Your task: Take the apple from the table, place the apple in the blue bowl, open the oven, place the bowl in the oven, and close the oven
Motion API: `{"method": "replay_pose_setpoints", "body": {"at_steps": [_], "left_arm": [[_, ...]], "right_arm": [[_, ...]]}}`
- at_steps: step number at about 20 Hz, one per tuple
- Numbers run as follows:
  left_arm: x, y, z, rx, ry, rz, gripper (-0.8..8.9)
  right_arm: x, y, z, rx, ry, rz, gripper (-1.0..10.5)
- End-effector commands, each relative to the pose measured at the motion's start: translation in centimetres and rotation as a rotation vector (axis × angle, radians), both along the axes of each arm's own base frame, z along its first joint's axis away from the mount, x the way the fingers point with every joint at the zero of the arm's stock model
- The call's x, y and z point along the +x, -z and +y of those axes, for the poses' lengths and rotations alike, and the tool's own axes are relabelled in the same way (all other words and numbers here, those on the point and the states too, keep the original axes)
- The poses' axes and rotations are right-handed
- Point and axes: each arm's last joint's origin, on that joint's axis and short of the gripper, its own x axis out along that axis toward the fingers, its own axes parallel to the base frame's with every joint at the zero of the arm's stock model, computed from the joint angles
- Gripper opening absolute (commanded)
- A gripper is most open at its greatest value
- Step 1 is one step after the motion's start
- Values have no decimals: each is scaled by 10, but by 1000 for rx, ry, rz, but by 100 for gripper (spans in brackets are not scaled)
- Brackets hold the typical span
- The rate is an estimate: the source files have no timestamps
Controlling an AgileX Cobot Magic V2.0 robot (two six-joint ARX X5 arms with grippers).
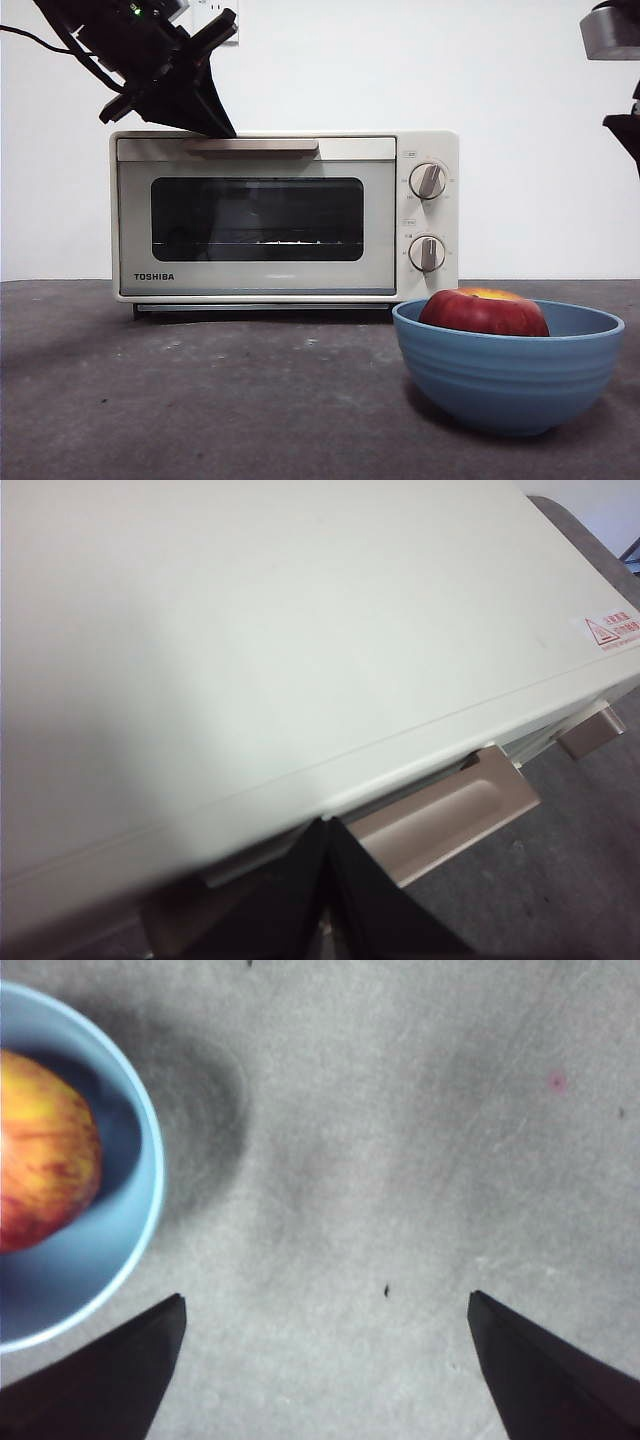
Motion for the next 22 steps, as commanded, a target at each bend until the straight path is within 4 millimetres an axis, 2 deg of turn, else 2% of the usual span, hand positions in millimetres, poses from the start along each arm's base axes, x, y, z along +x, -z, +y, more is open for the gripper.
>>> {"method": "replay_pose_setpoints", "body": {"at_steps": [1,11,17,22], "left_arm": [[1,8,-8,38,23,48,7],[-23,25,-30,134,118,247,7],[-37,32,-35,193,158,352,7],[-49,36,-30,257,184,452,7]], "right_arm": [[2,0,2,8,2,-5,448],[3,-1,3,29,-6,-13,448],[3,-1,3,35,-10,-9,448],[3,-1,4,43,-15,-4,448]]}}
